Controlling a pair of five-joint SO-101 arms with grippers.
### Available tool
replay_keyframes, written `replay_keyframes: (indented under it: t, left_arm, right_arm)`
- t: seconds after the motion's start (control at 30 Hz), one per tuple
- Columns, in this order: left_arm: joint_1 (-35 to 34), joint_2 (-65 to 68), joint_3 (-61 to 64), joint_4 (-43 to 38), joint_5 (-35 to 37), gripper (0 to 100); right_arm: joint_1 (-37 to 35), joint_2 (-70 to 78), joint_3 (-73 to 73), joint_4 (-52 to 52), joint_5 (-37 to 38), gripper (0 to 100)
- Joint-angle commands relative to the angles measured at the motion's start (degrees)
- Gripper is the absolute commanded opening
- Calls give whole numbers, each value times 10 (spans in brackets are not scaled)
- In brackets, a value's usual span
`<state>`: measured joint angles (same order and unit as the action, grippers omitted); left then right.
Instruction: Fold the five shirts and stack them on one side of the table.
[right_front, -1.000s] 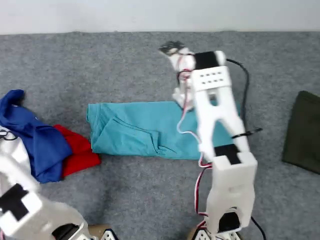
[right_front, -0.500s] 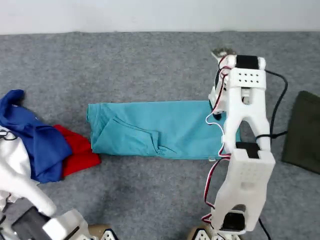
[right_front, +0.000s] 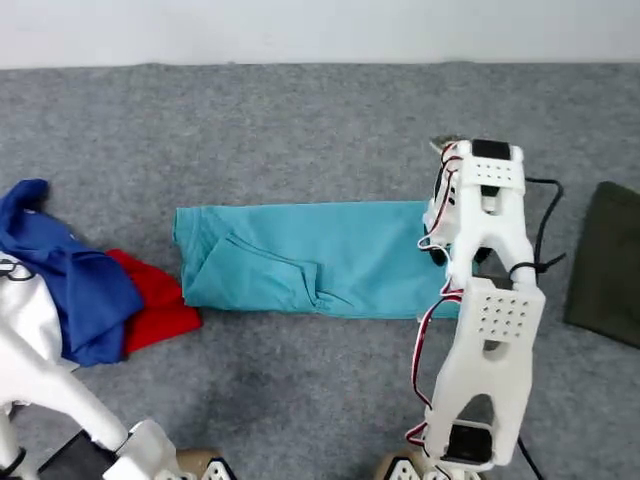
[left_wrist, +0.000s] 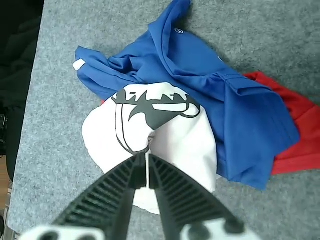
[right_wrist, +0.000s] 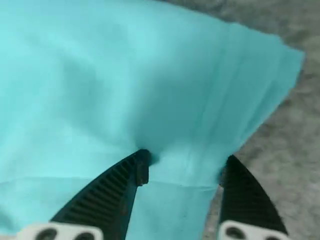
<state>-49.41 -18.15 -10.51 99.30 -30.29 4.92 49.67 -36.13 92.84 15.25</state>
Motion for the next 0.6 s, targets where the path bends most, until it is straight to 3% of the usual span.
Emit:
replay_keyframes:
  t: [0.0,0.03,0.27,0.57]
  left_arm:
    - [2,-20,0,13,-5,18]
    - [2,-20,0,13,-5,18]
    - [2,-21,0,13,-5,18]
    - [2,-21,0,13,-5,18]
  right_arm:
    - [-2,17,6,0,4,38]
    - [-2,15,6,1,11,3]
    - [22,-50,4,33,75,10]
    - [140,-123,3,25,258,10]
